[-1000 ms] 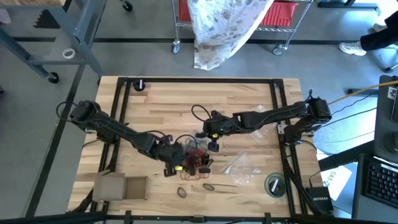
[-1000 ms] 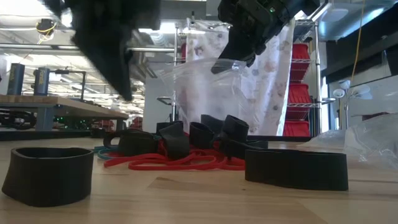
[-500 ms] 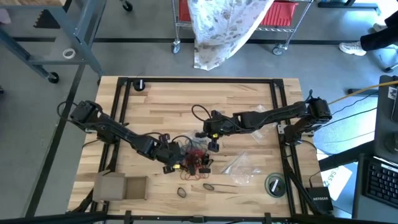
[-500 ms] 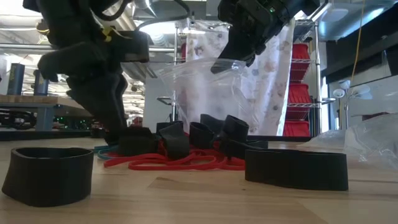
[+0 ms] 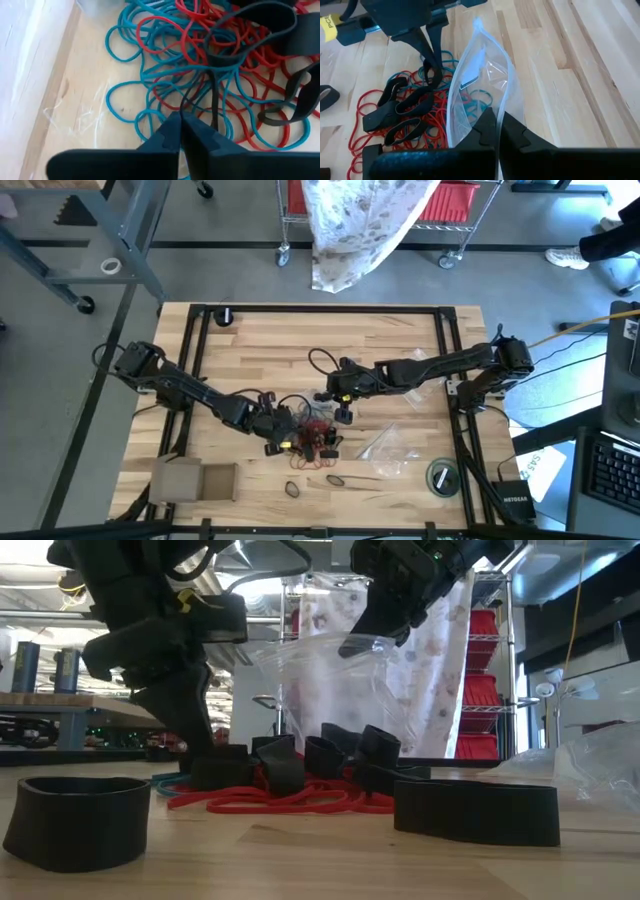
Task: Sort rubber bands
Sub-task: Put the black rubber band into the transparent zip lock bag
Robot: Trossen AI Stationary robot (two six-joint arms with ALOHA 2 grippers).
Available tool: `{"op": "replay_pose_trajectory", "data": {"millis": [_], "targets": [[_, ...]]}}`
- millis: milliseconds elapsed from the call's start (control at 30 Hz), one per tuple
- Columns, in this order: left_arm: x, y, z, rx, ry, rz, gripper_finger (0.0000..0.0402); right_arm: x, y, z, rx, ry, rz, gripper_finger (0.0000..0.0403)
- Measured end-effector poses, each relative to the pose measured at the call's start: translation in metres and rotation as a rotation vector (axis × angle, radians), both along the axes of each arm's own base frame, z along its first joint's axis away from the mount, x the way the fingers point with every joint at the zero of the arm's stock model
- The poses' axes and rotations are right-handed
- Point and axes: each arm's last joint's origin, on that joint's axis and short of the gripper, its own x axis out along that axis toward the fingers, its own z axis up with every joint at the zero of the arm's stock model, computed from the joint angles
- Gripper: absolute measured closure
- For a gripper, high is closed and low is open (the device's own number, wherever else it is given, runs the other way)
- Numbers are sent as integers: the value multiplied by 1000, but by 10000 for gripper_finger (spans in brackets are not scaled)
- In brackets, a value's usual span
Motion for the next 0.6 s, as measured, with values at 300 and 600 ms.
{"op": "replay_pose_trajectory", "data": {"millis": [300,600], "targets": [[8,-4,86,47,-237,-52,401,0,0,0,0,1,0,402],[26,27,126,329,-414,-21,401,0,0,1,0,-6,0,402]]}}
